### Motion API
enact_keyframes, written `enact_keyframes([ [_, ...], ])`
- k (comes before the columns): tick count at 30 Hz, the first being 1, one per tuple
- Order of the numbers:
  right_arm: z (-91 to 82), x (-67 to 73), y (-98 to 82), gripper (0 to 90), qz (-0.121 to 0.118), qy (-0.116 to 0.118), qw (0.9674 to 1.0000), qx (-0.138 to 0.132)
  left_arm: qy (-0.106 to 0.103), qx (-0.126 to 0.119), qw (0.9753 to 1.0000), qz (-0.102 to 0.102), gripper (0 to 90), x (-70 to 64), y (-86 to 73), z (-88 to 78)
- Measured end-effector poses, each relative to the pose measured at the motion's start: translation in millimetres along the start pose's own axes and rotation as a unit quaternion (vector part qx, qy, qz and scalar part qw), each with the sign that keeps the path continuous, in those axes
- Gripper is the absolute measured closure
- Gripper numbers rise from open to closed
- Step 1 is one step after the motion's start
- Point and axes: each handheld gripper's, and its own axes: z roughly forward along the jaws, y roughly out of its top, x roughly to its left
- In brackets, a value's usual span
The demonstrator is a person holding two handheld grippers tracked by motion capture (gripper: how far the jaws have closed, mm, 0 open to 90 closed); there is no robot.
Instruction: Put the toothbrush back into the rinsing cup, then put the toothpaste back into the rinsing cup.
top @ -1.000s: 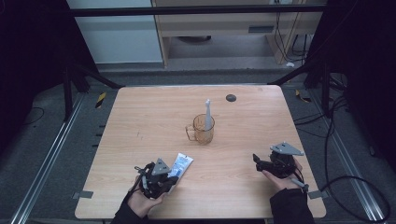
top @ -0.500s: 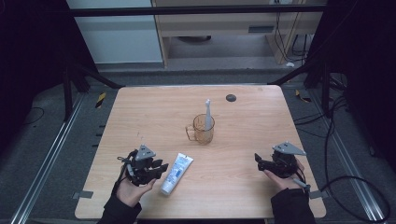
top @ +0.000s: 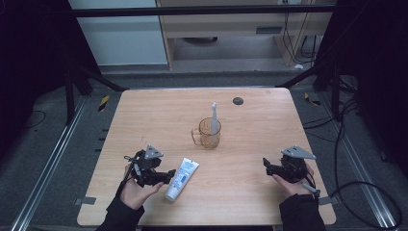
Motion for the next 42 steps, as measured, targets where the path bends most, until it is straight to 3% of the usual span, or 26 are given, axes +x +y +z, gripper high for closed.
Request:
enact_keyframes([
  [2,-0.6,-0.5,0.2,17.9,0.002,0.0,1.0,0.0,-0.004,0.012,0.9999,0.003,26.9,-2.6,3.8,2.6],
  [8,0.0,-0.6,0.8,17.8,0.004,0.001,1.0,0.0,-0.009,0.016,0.9998,0.009,24.1,-10.5,14.0,9.9],
  [14,0.4,-0.9,0.9,17.8,0.001,0.001,1.0,-0.001,-0.011,0.026,0.9996,0.008,23.9,-14.8,18.0,19.9],
  [21,2.8,0.3,-0.1,17.9,-0.003,0.005,1.0,0.004,-0.015,0.054,0.9984,0.003,25.7,-17.0,19.1,32.1],
  [36,5.2,0.4,-2.8,18.1,-0.005,0.016,0.9998,0.008,-0.026,0.116,0.9929,0.007,28.4,-22.4,19.3,53.0],
  [42,6.0,0.3,-3.5,18.1,-0.005,0.018,0.9998,0.011,-0.028,0.128,0.9914,0.0,29.6,-22.8,19.7,57.7],
])
